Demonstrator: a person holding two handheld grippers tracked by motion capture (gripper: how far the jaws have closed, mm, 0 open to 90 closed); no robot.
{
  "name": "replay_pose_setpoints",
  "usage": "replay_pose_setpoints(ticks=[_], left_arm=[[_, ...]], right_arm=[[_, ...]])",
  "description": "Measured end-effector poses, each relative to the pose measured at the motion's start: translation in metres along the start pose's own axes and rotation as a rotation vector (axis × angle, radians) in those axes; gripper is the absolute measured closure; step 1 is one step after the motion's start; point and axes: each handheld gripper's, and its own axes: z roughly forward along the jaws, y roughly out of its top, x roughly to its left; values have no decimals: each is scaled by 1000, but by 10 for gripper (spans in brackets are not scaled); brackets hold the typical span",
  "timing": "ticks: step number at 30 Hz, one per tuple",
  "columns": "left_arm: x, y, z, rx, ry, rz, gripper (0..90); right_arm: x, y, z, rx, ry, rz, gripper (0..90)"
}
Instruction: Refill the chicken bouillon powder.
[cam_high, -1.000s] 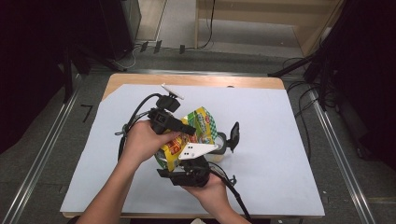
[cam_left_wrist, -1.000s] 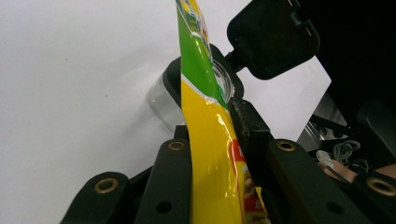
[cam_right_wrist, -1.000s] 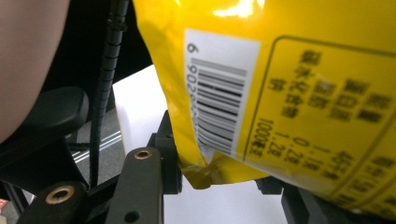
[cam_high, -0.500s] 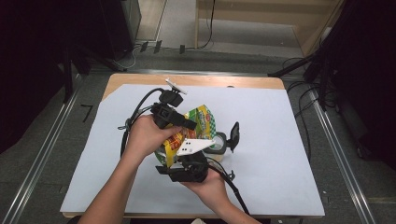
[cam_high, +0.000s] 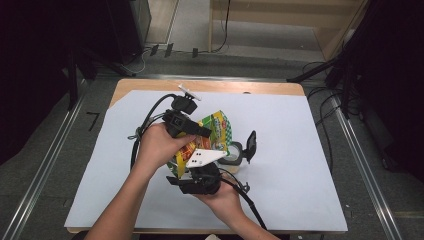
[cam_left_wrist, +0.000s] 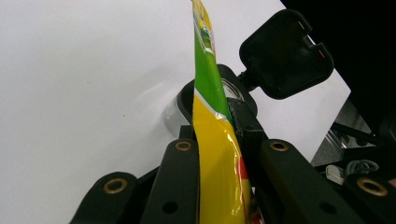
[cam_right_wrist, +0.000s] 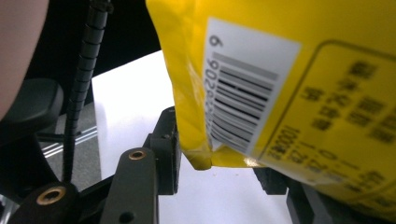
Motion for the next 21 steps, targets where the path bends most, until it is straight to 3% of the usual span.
replay_pose_setpoints(ticks=[11,14,21], left_arm=[[-1,-1,0,-10,2,5,823],[0,-1,-1,-13,-3,-16,817],[0,-2,-2,-18,-1,-21,798]], right_arm=[[2,0,-1,-1,-3,12,623],[3,1,-2,-6,4,20,626],[3,2,-2,-15,11,28,627]])
